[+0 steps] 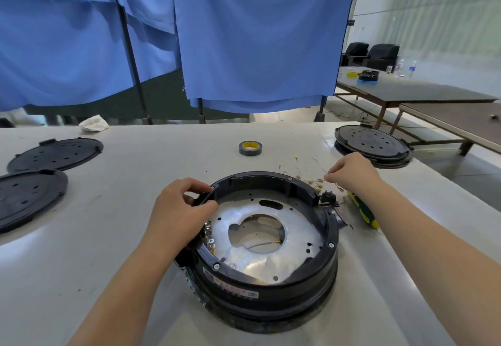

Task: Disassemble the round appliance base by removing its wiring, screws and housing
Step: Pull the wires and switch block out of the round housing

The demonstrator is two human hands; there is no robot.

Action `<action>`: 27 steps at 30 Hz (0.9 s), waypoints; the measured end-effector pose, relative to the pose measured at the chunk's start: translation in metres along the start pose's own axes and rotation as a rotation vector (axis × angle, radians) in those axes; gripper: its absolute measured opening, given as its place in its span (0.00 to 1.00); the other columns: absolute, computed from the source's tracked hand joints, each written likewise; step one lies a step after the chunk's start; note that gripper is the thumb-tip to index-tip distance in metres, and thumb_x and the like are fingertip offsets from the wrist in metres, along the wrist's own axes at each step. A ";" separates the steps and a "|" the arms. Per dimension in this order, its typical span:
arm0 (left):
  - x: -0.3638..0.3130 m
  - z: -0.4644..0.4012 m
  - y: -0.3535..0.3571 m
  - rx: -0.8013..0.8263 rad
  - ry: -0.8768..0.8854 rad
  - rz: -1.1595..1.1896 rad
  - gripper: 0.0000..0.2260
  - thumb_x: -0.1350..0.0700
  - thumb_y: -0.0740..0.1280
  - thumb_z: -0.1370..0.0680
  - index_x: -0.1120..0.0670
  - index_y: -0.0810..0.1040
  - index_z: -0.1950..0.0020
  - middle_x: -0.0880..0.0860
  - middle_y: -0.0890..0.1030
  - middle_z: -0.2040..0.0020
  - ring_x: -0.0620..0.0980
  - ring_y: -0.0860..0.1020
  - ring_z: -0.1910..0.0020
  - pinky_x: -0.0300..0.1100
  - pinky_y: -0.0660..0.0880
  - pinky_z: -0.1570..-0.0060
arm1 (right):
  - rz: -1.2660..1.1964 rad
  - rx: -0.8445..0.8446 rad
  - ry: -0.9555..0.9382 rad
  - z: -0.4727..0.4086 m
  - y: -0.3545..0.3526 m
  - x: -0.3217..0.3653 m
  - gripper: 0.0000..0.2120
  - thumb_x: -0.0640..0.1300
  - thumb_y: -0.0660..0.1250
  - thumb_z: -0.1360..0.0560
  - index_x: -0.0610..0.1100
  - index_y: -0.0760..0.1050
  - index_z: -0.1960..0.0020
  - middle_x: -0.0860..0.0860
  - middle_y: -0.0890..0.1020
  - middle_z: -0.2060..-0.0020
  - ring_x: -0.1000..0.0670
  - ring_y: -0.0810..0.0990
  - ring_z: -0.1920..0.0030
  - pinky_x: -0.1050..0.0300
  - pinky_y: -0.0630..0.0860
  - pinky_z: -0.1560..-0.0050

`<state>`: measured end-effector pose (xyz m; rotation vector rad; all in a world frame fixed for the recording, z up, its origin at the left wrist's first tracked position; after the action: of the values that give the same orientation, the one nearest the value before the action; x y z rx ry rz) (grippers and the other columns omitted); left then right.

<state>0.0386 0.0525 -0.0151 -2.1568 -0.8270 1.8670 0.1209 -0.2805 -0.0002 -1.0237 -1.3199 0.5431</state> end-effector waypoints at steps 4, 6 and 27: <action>0.000 -0.001 0.000 -0.003 -0.008 -0.002 0.09 0.58 0.71 0.33 0.43 0.81 0.60 0.51 0.79 0.68 0.42 0.77 0.70 0.31 0.69 0.76 | 0.134 0.040 0.070 -0.005 0.007 -0.012 0.09 0.43 0.74 0.30 0.38 0.82 0.54 0.44 0.85 0.59 0.44 0.83 0.54 0.50 0.80 0.49; 0.000 0.000 0.000 -0.005 -0.012 -0.003 0.09 0.58 0.71 0.33 0.43 0.81 0.59 0.50 0.79 0.66 0.41 0.77 0.69 0.33 0.69 0.74 | 0.184 0.031 0.060 -0.003 0.010 -0.013 0.11 0.44 0.75 0.32 0.39 0.82 0.53 0.44 0.84 0.56 0.44 0.81 0.53 0.53 0.78 0.52; -0.004 0.002 0.000 -0.011 -0.003 0.012 0.09 0.59 0.71 0.33 0.45 0.81 0.59 0.47 0.79 0.66 0.40 0.76 0.72 0.36 0.71 0.70 | 0.202 0.398 -0.807 0.113 0.043 0.127 0.03 0.46 0.73 0.30 0.50 0.80 0.58 0.58 0.79 0.63 0.56 0.77 0.60 0.62 0.74 0.59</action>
<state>0.0363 0.0497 -0.0122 -2.1707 -0.8286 1.8761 0.0501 -0.1217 0.0222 -0.6114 -1.7055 1.4125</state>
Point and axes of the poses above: each hand's wrist, its own z-axis away from the middle knuckle, its own y-axis out of the palm, x = y × z, the point moved 4 cm from there along -z, towards the middle knuckle
